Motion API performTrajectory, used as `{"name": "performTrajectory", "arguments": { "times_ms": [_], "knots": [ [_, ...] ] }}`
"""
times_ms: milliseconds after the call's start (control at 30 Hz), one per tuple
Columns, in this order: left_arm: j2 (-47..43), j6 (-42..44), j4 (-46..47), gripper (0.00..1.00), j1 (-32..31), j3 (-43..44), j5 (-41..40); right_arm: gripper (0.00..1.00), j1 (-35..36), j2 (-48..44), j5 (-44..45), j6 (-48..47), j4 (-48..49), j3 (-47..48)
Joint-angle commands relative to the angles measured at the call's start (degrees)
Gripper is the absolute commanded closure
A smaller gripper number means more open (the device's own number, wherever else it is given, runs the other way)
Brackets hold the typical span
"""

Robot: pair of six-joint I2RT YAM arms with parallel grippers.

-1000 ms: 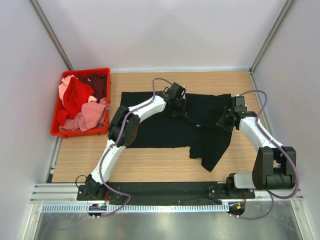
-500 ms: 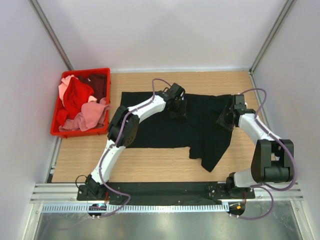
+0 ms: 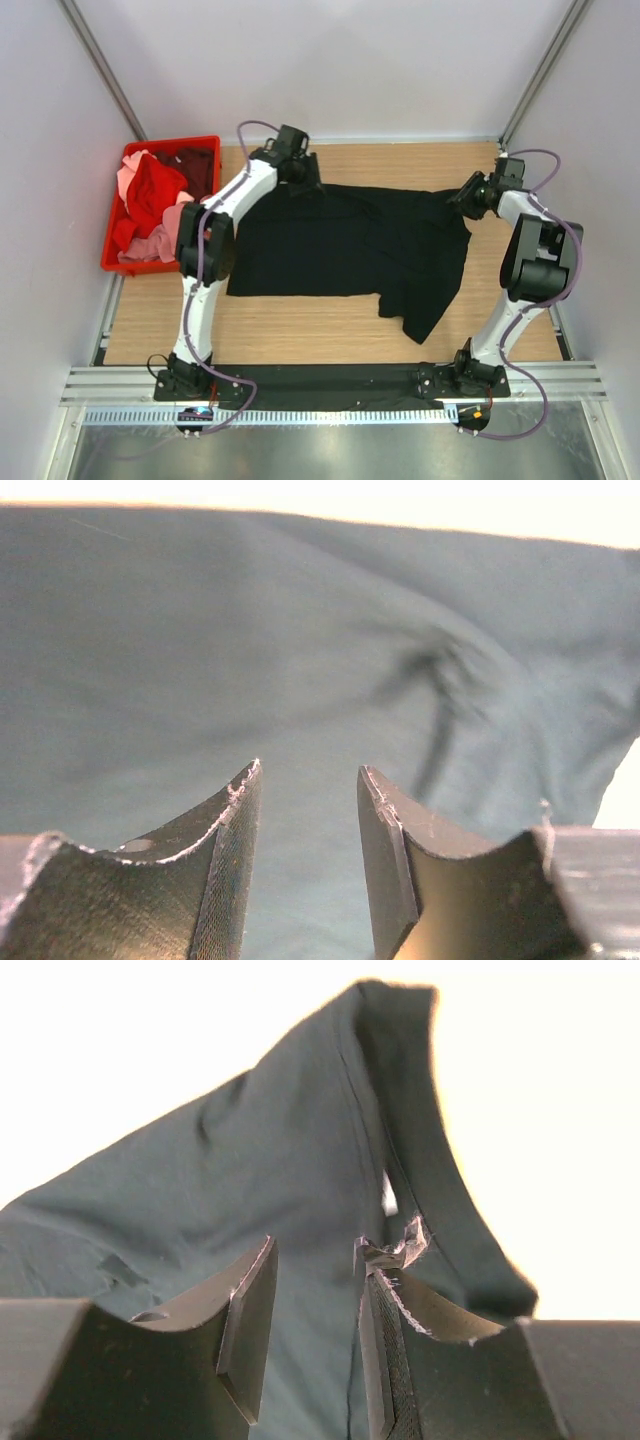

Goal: Fold and stack the t-shirts
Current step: Fold the tshirt

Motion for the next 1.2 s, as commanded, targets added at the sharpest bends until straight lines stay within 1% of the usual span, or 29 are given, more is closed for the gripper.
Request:
{"name": "performTrajectory", "arguments": {
  "times_ms": [0,167,233,367,600,700,767,867,900,933,1000,1067,1100,1133,1167],
  "knots": [
    [0.22,3.19,0.87,0.55,5.49,-1.28,-0.77,0.57,-0.92,3.85,-5.72,-1.61,5.84,5.33],
    [4.44,3.20,1.75,0.55,10.25,0.30,0.46,0.57,-2.06,9.12,-6.86,-1.69,10.31,6.67],
    [6.28,2.93,2.62,0.55,12.27,0.83,1.16,0.56,-2.33,11.49,-6.78,-2.65,10.24,9.02],
    [9.09,3.37,2.81,0.55,13.51,1.97,0.47,0.57,-2.77,15.53,-5.90,-3.54,10.41,12.01],
    [13.06,5.74,1.40,0.55,14.39,4.69,-3.93,0.60,-2.86,23.45,-1.51,-4.07,5.76,20.81],
    [14.90,6.97,-0.44,0.55,14.48,7.76,-4.72,0.64,-2.94,25.74,1.65,-4.86,3.74,23.71],
    [15.34,7.67,-1.41,0.55,14.48,9.00,-4.11,0.68,-3.03,26.71,1.31,-4.95,3.21,25.29],
    [13.33,8.29,-1.41,0.54,14.39,9.36,-1.83,0.75,-3.03,27.42,0.34,-5.03,3.47,26.96],
    [11.24,8.73,-1.50,0.53,14.30,9.18,-1.82,0.76,-3.03,27.42,0.43,-5.12,3.30,27.40],
    [10.26,9.08,-1.68,0.53,14.30,8.92,-2.26,0.85,-3.12,27.33,0.60,-5.38,2.60,28.02],
    [8.24,9.96,-2.73,0.52,14.04,8.74,-3.14,0.88,-3.21,27.15,0.43,-5.30,1.54,30.04],
    [4.99,10.31,-3.95,0.51,13.60,8.31,-3.05,0.79,-3.21,26.02,-1.49,-4.69,0.22,31.71],
    [3.84,10.66,-4.22,0.51,13.34,7.78,-2.88,0.73,-3.21,25.14,-2.12,-3.55,-0.13,31.89],
    [1.05,10.93,-4.49,0.51,12.64,7.17,-2.96,0.61,-3.12,24.26,-2.12,-2.93,-1.26,31.98],
    [-0.37,11.10,-4.93,0.51,12.20,5.59,-2.97,0.58,-3.12,21.47,-1.95,-2.40,-1.88,31.37]
  ]
}}
